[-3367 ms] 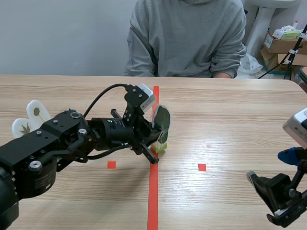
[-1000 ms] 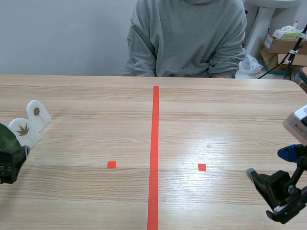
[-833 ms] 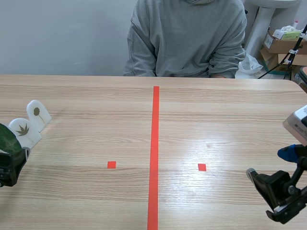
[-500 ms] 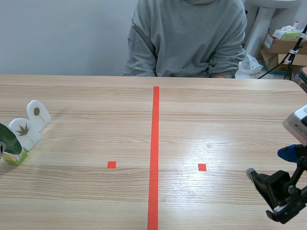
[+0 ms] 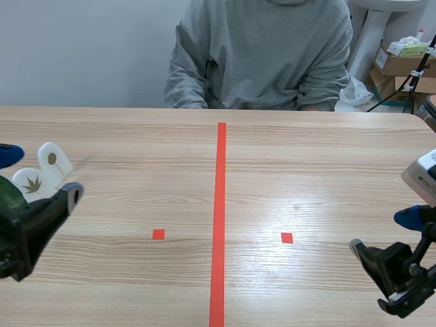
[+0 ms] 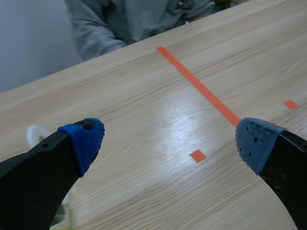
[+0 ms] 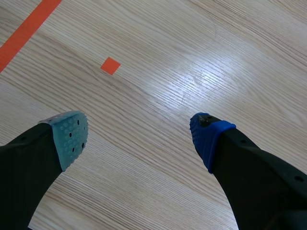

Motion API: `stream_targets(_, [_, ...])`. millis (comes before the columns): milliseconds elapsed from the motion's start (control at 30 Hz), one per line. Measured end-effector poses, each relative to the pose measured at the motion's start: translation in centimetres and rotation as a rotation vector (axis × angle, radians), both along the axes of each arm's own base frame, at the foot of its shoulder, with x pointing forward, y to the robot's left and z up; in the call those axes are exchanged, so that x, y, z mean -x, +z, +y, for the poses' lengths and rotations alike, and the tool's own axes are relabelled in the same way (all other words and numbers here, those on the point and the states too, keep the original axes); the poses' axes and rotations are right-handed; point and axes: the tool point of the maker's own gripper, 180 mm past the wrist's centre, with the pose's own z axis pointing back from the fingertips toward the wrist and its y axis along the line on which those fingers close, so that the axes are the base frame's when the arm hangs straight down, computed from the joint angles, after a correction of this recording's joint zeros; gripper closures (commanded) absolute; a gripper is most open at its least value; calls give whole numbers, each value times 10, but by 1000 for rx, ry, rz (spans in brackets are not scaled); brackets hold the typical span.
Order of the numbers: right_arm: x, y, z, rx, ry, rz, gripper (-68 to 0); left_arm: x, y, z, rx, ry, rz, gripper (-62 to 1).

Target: Do the leaf sorting experiment

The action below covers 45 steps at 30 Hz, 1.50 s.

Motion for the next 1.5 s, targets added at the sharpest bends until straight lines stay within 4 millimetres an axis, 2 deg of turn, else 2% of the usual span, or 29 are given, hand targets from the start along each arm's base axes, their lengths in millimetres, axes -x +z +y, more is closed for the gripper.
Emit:
stream_targets(333, [0, 0, 0, 0, 0, 0, -441, 26, -14, -92, 176, -223, 85, -585])
stream_targets(500, [0, 0, 0, 0, 0, 0, -441, 35, -13, -114, 219, -278, 101, -585])
stream_targets(800, [1, 1, 5, -12, 29, -1, -441, 37, -13, -115, 210, -292, 105, -585])
stream_targets(1000, [1, 1, 5, -12, 30, -1, -441, 35, -2, -118, 204, -302, 77, -585])
stream_targets(1167, [1, 1, 5, -12, 30, -1, -441, 35, -4, -117, 196, -301, 85, -585])
stream_targets(1367, [1, 1, 5, -12, 30, -1, -441, 27, -4, -100, 161, -259, 68, -585])
stream_targets(1500, [1, 1, 5, -12, 30, -1, -441, 27, -3, -97, 156, -264, 69, -585])
